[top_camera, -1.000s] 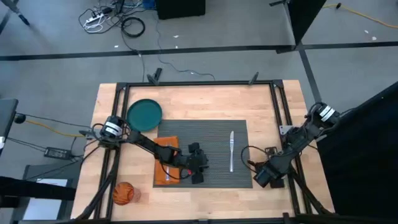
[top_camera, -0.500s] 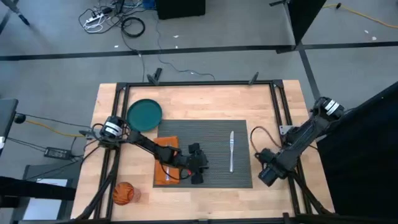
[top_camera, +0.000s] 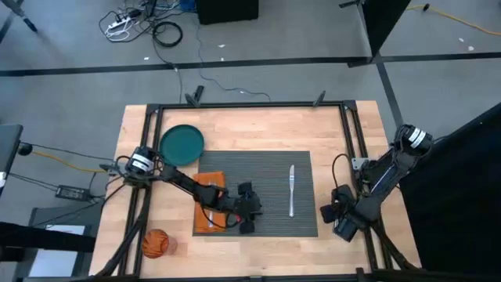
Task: Set table place
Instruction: Put the silver spoon on the gray placemat to right side of the silver knife
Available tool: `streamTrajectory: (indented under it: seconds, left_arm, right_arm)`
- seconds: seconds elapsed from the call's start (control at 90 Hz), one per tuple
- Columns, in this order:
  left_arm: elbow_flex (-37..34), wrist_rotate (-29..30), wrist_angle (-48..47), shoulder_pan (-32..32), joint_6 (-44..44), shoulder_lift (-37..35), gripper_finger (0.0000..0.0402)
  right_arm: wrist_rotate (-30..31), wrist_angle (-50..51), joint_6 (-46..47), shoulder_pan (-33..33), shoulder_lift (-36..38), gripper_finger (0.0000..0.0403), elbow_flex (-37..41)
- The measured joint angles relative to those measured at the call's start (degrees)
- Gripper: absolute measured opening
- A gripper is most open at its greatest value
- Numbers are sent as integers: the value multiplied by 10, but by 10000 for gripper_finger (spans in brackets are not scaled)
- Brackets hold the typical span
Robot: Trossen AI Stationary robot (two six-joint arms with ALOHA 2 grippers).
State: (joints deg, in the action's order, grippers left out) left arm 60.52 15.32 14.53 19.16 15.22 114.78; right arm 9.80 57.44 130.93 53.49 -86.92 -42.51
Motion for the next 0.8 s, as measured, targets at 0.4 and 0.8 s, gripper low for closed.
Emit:
streamTrajectory:
  seconds: [0.4, 0.8]
  left_arm:
    - [0, 0, 3, 0, 0, 0, 121]
    - [0, 0, 7, 0, 0, 0, 121]
  right_arm:
    - [14, -31, -5, 0, -38, 84, -1]
    - [40, 28, -36, -2, -18, 2, -32]
